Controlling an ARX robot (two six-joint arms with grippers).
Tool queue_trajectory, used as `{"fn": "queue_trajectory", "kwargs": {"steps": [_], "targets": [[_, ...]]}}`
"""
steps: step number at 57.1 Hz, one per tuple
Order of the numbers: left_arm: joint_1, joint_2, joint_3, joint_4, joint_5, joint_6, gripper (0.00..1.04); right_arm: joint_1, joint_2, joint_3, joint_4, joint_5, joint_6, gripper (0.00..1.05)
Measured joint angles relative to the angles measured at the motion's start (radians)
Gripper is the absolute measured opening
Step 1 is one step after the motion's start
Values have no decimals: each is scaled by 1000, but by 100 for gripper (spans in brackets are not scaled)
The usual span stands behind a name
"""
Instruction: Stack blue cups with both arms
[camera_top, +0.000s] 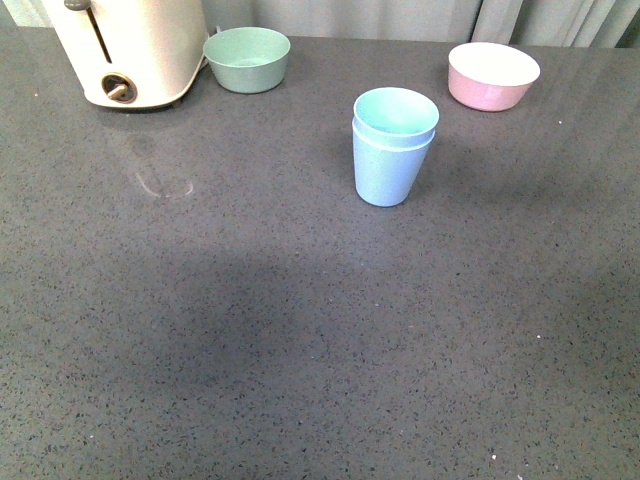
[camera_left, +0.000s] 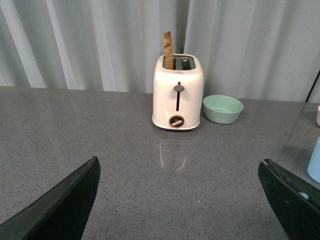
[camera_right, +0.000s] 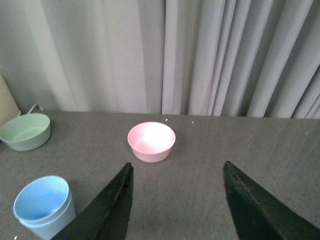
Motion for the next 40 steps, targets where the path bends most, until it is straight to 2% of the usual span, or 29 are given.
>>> {"fn": "queue_trajectory", "kwargs": {"steps": [5,14,19,22,40], "targets": [[0,0,0,0,0,0,96,-19,-58,-79,19,-14,3,25],[0,0,0,0,0,0,96,-41,-128,-160,27,-37,1,1],[0,0,0,0,0,0,96,-90,-174,-203,26,-106,7,2],[0,0,0,0,0,0,96,-116,-210,-231,19,-107,7,2],[0,0,0,0,0,0,96,-120,-379,-324,-59,-115,7,2]]}}
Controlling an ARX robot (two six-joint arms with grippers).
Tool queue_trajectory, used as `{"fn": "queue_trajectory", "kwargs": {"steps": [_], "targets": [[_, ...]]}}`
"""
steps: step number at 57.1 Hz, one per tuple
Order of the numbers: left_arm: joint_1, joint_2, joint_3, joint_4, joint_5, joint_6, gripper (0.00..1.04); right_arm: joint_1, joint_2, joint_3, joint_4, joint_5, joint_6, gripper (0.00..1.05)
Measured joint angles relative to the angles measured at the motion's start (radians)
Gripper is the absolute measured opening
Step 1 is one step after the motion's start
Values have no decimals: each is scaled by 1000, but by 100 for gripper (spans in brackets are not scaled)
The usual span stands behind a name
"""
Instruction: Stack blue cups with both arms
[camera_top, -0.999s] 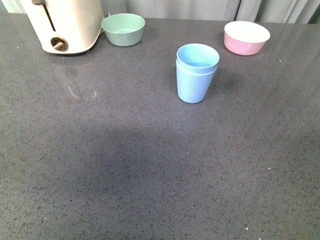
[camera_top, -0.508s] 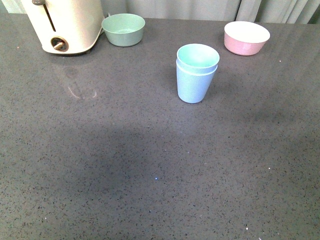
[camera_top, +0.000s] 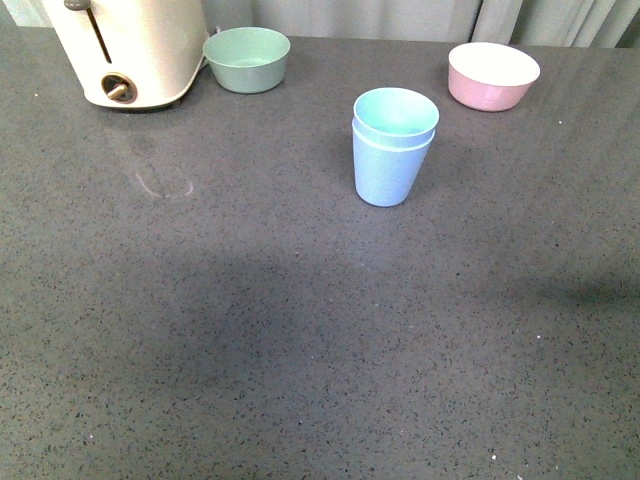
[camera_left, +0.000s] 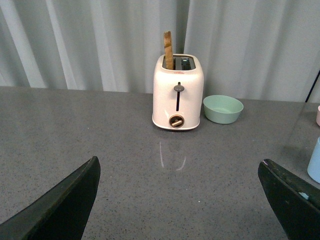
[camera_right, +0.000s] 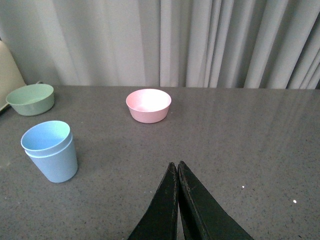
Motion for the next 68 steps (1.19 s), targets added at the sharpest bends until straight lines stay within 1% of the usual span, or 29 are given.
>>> {"fn": "queue_trajectory", "kwargs": {"steps": [16,18,38,65,66,68], "targets": [[0,0,0,0,0,0,96,0,-148,-44,-104,0,0,2],[0,0,0,0,0,0,96,0,-158,-58,-84,-1,0,2],[0,0,0,0,0,0,96,-1,-311,-59,-220,0,0,2],[0,0,0,0,0,0,96,-1,-437,-59,-346,0,0,2],[0,0,0,0,0,0,96,-1,-448,-58,-357,0,0,2],[0,0,0,0,0,0,96,-1,-500,-58,-432,-2,0,2]]}}
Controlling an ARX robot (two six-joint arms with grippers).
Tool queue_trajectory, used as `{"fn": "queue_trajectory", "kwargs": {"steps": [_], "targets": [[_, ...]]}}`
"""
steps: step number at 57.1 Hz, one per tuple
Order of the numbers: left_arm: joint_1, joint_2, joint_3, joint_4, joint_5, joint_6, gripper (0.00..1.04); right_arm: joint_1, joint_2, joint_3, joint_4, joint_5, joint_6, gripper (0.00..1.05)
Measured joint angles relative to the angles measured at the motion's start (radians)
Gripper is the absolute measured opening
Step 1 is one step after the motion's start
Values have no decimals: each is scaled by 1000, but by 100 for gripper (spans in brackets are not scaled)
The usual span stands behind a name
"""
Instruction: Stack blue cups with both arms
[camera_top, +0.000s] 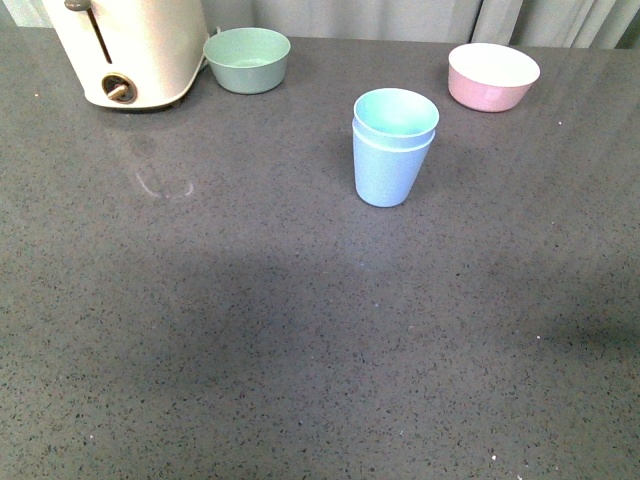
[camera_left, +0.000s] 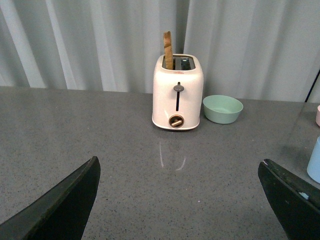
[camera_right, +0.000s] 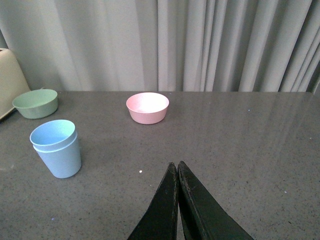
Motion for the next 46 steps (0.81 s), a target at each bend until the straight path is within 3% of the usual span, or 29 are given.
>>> {"fn": "queue_trajectory", "kwargs": {"steps": [5,34,46], "targets": [[0,0,0,0,0,0,96,0,-89,0,-79,2,0,2],[0,0,0,0,0,0,96,0,-106,0,-87,2,0,2],[0,0,0,0,0,0,96,0,-107,0,-87,2,0,48]]}}
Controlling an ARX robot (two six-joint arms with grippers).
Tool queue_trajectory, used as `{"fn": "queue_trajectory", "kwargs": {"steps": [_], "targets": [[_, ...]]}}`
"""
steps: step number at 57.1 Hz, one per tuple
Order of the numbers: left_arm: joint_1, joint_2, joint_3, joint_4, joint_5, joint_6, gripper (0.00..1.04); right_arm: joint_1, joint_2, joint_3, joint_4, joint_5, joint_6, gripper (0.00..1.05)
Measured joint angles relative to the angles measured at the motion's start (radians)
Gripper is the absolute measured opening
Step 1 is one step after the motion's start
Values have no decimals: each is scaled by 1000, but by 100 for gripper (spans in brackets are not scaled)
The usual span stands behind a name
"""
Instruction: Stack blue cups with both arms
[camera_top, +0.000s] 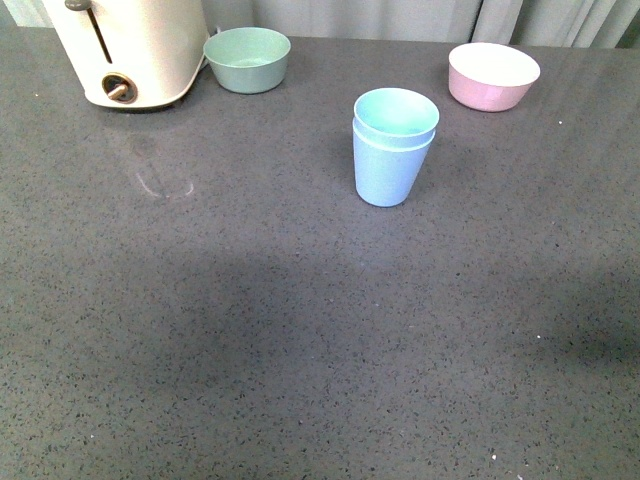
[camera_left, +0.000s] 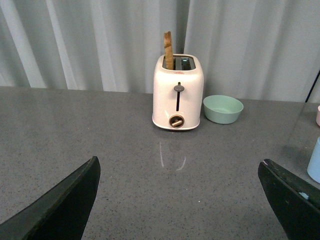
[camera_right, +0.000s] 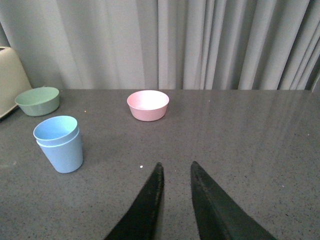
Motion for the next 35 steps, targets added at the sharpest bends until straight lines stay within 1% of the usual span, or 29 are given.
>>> {"fn": "queue_trajectory", "kwargs": {"steps": [1,2,3,5,8,10,13,17,20,35], "targets": [[0,0,0,0,0,0,96,0,0,0,0,0,0,50],[0,0,0,0,0,0,96,0,0,0,0,0,0,55],[0,0,0,0,0,0,96,0,0,0,0,0,0,57],[0,0,0,0,0,0,96,0,0,0,0,0,0,64],[0,0,0,0,0,0,96,0,0,0,0,0,0,71],[0,0,0,0,0,0,96,0,0,0,0,0,0,78],[0,0,0,0,0,0,96,0,0,0,0,0,0,85],[0,0,0,0,0,0,96,0,0,0,0,0,2,97],[0,0,0,0,0,0,96,0,0,0,0,0,1,95],[0,0,0,0,0,0,96,0,0,0,0,0,1,96]]}}
